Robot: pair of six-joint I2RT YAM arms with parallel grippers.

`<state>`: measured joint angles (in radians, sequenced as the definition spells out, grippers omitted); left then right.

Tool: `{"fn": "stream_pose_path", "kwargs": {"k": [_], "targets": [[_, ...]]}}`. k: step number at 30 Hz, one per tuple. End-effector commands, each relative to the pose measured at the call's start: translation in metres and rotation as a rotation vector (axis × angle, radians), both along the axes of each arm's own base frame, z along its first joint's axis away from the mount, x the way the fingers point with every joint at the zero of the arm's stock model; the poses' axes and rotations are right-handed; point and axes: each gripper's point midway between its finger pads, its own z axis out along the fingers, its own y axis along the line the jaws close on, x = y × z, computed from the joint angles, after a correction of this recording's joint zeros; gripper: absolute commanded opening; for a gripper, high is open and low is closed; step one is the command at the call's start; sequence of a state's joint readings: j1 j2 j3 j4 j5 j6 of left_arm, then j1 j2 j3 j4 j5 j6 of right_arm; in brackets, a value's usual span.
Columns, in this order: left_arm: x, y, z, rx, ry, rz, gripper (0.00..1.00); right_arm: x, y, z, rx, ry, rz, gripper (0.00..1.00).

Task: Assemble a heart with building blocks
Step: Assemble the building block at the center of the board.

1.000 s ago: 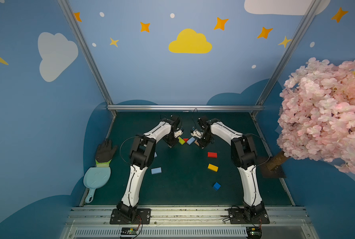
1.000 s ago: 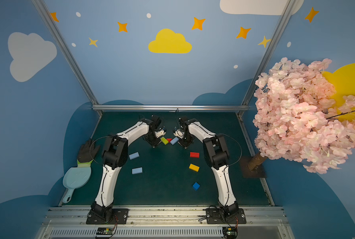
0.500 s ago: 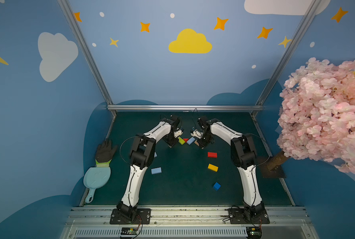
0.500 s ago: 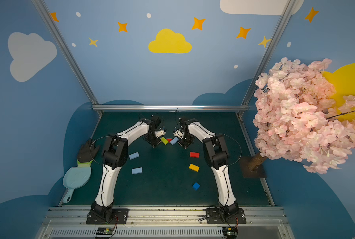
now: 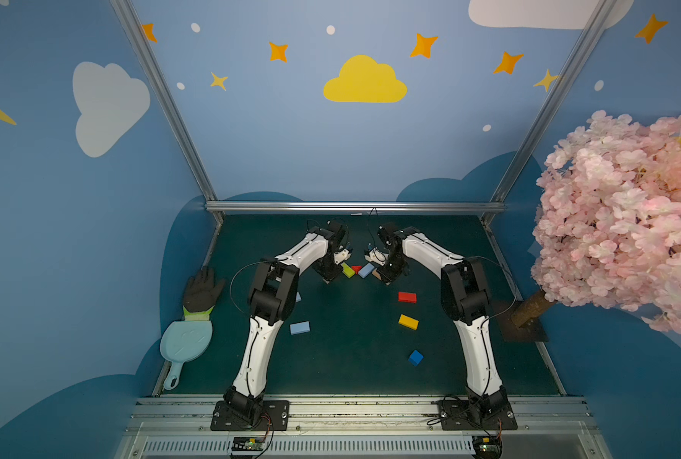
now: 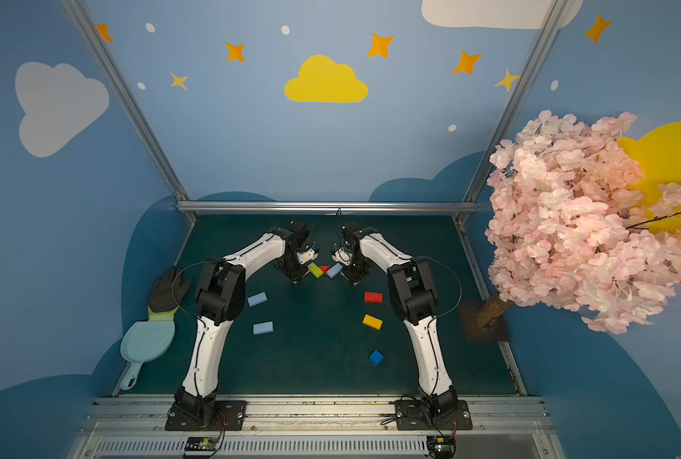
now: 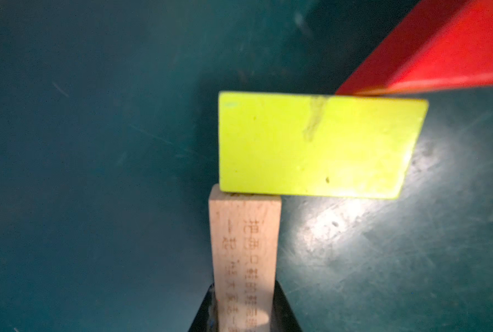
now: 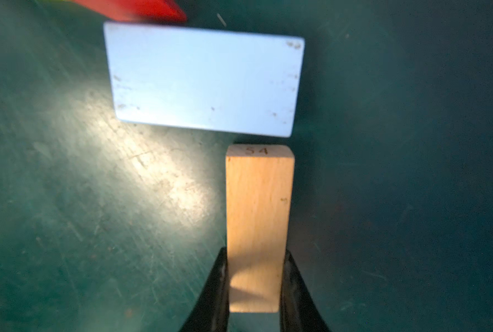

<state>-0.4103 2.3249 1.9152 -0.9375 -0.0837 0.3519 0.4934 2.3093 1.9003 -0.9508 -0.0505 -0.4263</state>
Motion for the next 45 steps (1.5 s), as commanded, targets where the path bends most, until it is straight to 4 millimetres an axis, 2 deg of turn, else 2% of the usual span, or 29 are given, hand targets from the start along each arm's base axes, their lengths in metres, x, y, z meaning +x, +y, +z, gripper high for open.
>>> {"fn": "stream_pose_path", "kwargs": {"k": [1,15,17,19,21,22,23,24,31,36,38,39,42,45], "targets": [[-0.005,0.004,-0.022,0.022,0.039,-0.001,0.20,-0.004,0.008,-0.009,0.003,0.026,0.011,0.00],[-0.006,0.005,-0.023,0.025,0.041,-0.001,0.23,-0.004,0.010,-0.015,-0.005,0.039,0.007,0.00],[-0.006,0.006,-0.024,0.024,0.043,0.001,0.27,-0.004,0.009,-0.016,-0.005,0.043,0.007,0.00],[-0.008,0.005,-0.025,0.023,0.049,0.000,0.38,-0.005,0.009,-0.017,-0.008,0.051,0.006,0.01],[-0.009,0.006,-0.025,0.024,0.053,-0.001,0.44,-0.006,0.008,-0.018,-0.008,0.055,0.002,0.16],[-0.010,0.006,-0.025,0.023,0.054,-0.003,0.46,-0.006,0.009,-0.018,-0.003,0.060,0.001,0.29],[-0.010,0.006,-0.024,0.024,0.054,-0.004,0.48,-0.008,0.008,-0.018,0.001,0.072,-0.001,0.54],[-0.011,0.007,-0.025,0.027,0.055,-0.005,0.50,-0.008,0.008,-0.018,0.005,0.078,-0.001,0.95],[-0.010,0.009,-0.018,0.032,0.039,0.002,0.57,-0.009,0.003,-0.017,0.009,0.090,-0.023,0.97],[-0.009,0.013,-0.004,0.023,0.005,0.024,0.61,-0.006,-0.001,-0.003,0.025,0.066,-0.041,0.97],[-0.009,0.014,0.007,0.011,-0.018,0.040,0.64,-0.002,-0.004,0.010,0.041,0.041,-0.051,0.97],[-0.008,0.016,0.015,0.003,-0.035,0.051,0.72,-0.001,-0.006,0.018,0.051,0.028,-0.053,0.97],[-0.006,0.020,0.043,-0.034,-0.092,0.098,0.74,0.001,-0.014,0.052,0.089,-0.030,-0.070,0.97],[-0.009,0.028,0.073,-0.071,-0.137,0.173,0.74,-0.007,-0.026,0.093,0.120,-0.110,-0.066,0.97]]}}
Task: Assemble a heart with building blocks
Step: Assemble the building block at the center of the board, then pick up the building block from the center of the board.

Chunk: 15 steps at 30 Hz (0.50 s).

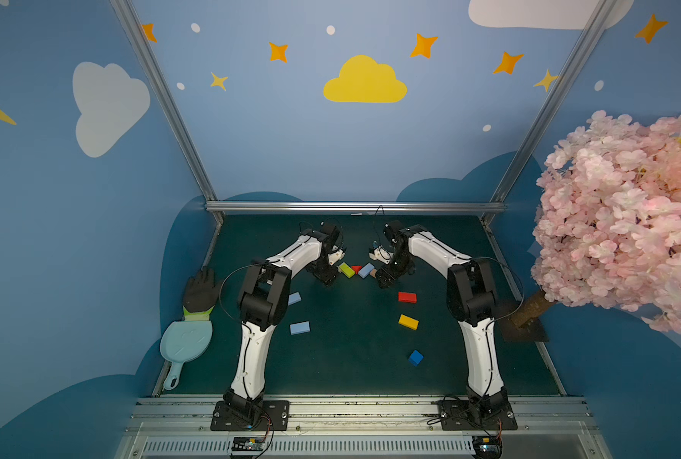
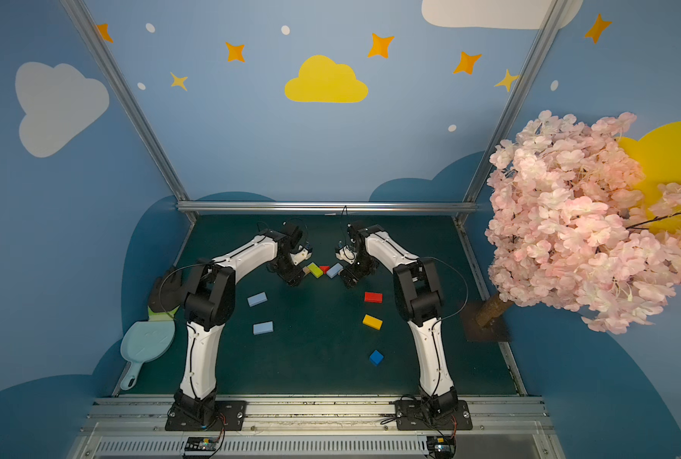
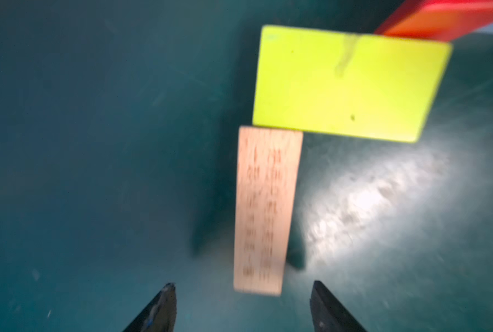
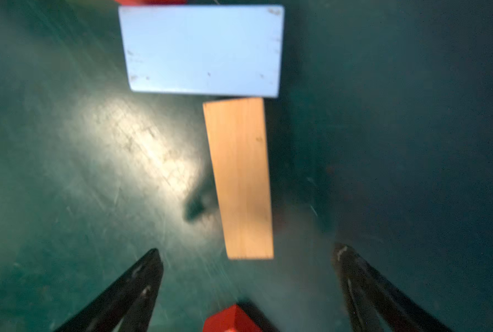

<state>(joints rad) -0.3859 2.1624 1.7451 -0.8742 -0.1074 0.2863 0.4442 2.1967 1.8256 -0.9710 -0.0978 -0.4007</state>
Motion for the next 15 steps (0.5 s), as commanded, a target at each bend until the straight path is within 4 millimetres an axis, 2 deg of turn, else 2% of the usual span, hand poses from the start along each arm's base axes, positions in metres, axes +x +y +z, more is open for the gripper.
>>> {"fn": "stream_pose_path", "kwargs": {"k": [1,3,4,5,6,8,10,12,14,15], "targets": [[-0.001,0.009,0.054,-0.072,-0.091,0.107,0.74,-0.004,-0.012,0.073,0.061,-0.152,-0.008,0.97],[-0.009,0.018,0.068,-0.086,-0.115,0.177,0.75,-0.013,-0.030,0.079,0.038,-0.196,-0.044,0.97],[-0.015,0.023,0.074,-0.092,-0.126,0.227,0.76,-0.023,-0.035,0.074,0.055,-0.174,-0.056,0.97],[-0.020,0.028,0.076,-0.094,-0.124,0.272,0.81,-0.032,-0.039,0.067,0.078,-0.146,-0.044,0.97],[-0.026,0.036,0.079,-0.094,-0.122,0.340,0.95,-0.038,-0.043,0.057,0.119,-0.121,-0.066,0.97],[-0.041,0.049,0.077,-0.109,-0.085,0.477,1.00,-0.046,-0.054,0.044,0.118,-0.084,-0.106,0.97],[-0.055,0.057,0.073,-0.159,-0.023,0.617,1.00,-0.050,-0.065,0.041,0.054,-0.073,-0.095,0.97],[-0.066,0.064,0.066,-0.241,0.054,0.790,1.00,-0.046,-0.079,0.040,-0.016,-0.117,-0.118,0.97],[-0.073,0.064,0.059,-0.351,0.139,0.948,1.00,-0.043,-0.087,0.038,-0.053,-0.145,-0.091,0.96],[-0.075,0.066,0.056,-0.380,0.166,1.022,0.99,-0.044,-0.091,0.037,-0.066,-0.148,-0.080,0.83]]}}
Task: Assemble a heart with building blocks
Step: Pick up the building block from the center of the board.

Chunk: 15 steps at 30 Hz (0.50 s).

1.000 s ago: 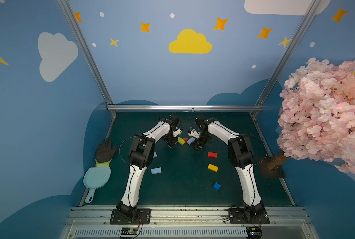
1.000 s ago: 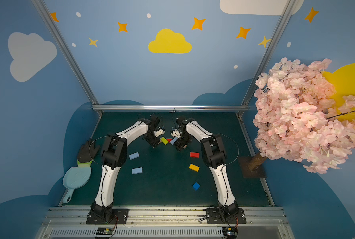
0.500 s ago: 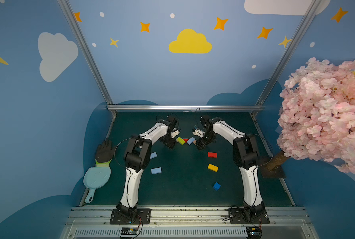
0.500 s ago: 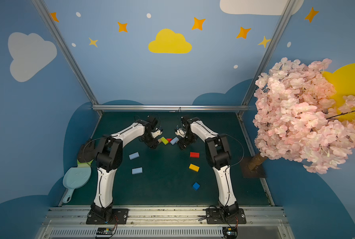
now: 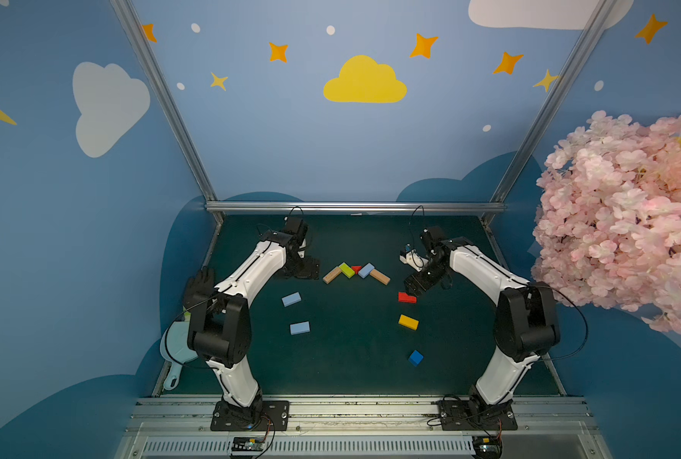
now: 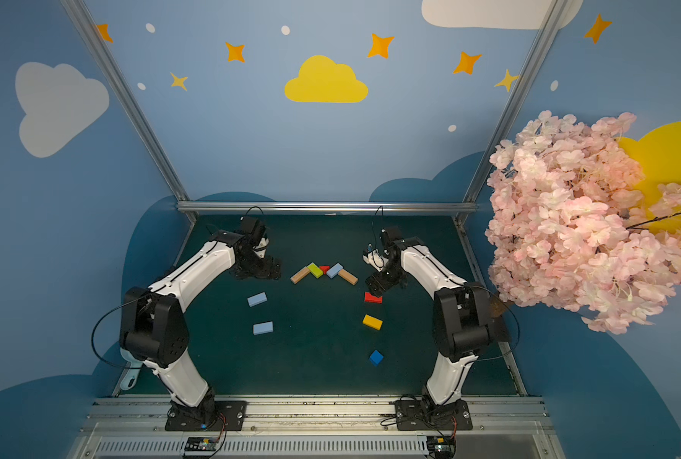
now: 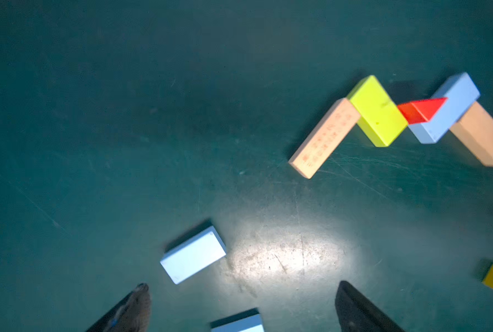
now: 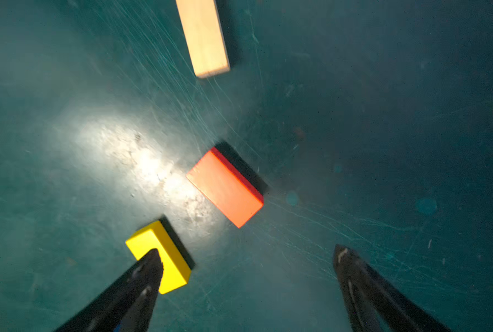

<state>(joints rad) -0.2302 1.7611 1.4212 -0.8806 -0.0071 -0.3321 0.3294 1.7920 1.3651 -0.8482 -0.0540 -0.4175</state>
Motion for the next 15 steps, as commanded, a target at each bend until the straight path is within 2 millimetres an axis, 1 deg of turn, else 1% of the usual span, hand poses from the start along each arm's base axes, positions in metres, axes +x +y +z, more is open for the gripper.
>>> {"fn": "stream_pose_path", "kwargs": {"k": [1,3,4,5,7,8,9,10,11,12,15], "targets": [[-0.019,-0.001,-0.012,-0.198,0.146,0.346,0.98,0.012,-0.015,0.005,-0.081,-0.082,0.027,0.70],[-0.022,-0.002,-0.020,-0.255,0.193,0.462,0.98,0.009,-0.019,0.000,-0.117,-0.085,0.067,0.59],[-0.023,-0.001,-0.023,-0.262,0.211,0.507,0.98,0.009,-0.021,-0.003,-0.131,-0.083,0.078,0.50],[-0.025,0.000,-0.027,-0.263,0.230,0.553,0.97,0.008,-0.023,-0.007,-0.146,-0.073,0.084,0.49],[-0.029,0.005,-0.034,-0.261,0.253,0.654,0.97,0.007,-0.023,-0.011,-0.165,-0.068,0.097,0.54],[-0.030,0.005,-0.037,-0.270,0.261,0.695,0.97,0.005,-0.022,-0.013,-0.174,-0.063,0.112,0.60],[-0.031,0.007,-0.040,-0.278,0.271,0.734,0.97,0.004,-0.021,-0.015,-0.192,-0.064,0.135,0.69],[-0.031,0.008,-0.042,-0.283,0.281,0.761,0.97,0.002,-0.019,-0.018,-0.208,-0.066,0.157,0.77],[-0.032,0.009,-0.044,-0.285,0.290,0.793,0.98,0.000,-0.018,-0.021,-0.225,-0.068,0.183,0.87],[-0.033,0.011,-0.046,-0.286,0.300,0.826,0.98,-0.002,-0.015,-0.024,-0.237,-0.072,0.210,0.90],[-0.035,0.015,-0.049,-0.291,0.316,0.915,0.99,-0.006,-0.010,-0.032,-0.266,-0.082,0.285,0.92]]}}
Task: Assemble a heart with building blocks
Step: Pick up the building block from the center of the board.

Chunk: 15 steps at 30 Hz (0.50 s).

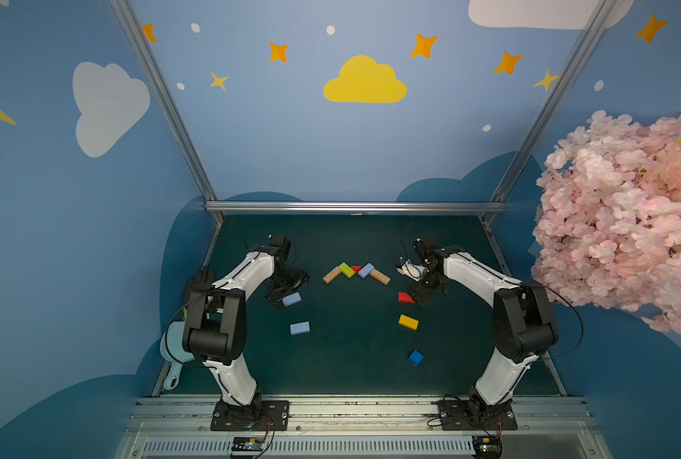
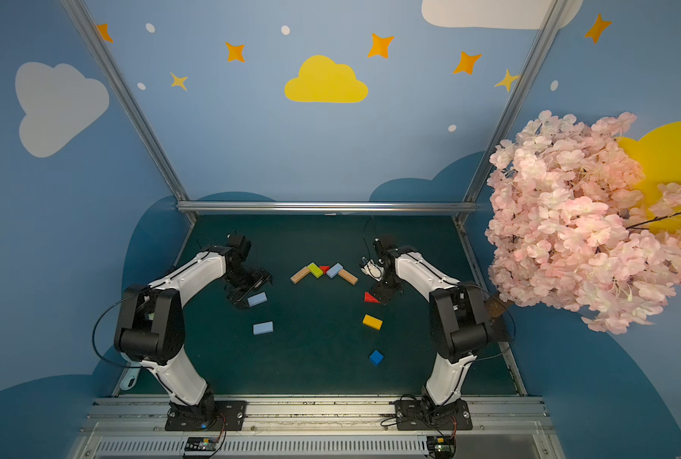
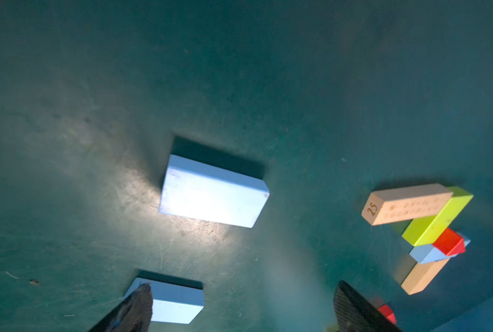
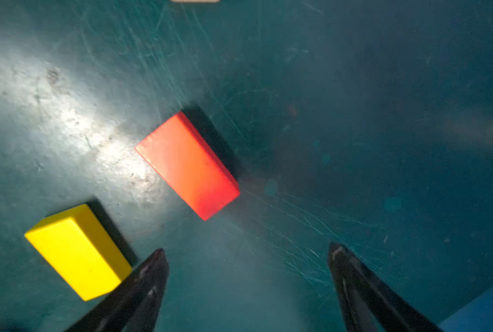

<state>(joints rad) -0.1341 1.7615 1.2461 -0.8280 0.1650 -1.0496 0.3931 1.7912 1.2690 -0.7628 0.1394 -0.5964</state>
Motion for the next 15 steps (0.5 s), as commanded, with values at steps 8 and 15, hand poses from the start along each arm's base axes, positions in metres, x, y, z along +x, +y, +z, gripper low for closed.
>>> {"fn": "stream_pose_path", "kwargs": {"k": [8,15], "targets": [[0.000,0.007,-0.015,-0.020,0.094,0.296,0.99,0.004,0.008,-0.023,-0.095,0.002,0.205,0.92],[0.004,0.009,-0.034,-0.002,0.135,0.350,0.99,0.009,0.014,-0.031,-0.083,0.013,0.247,0.92]]}}
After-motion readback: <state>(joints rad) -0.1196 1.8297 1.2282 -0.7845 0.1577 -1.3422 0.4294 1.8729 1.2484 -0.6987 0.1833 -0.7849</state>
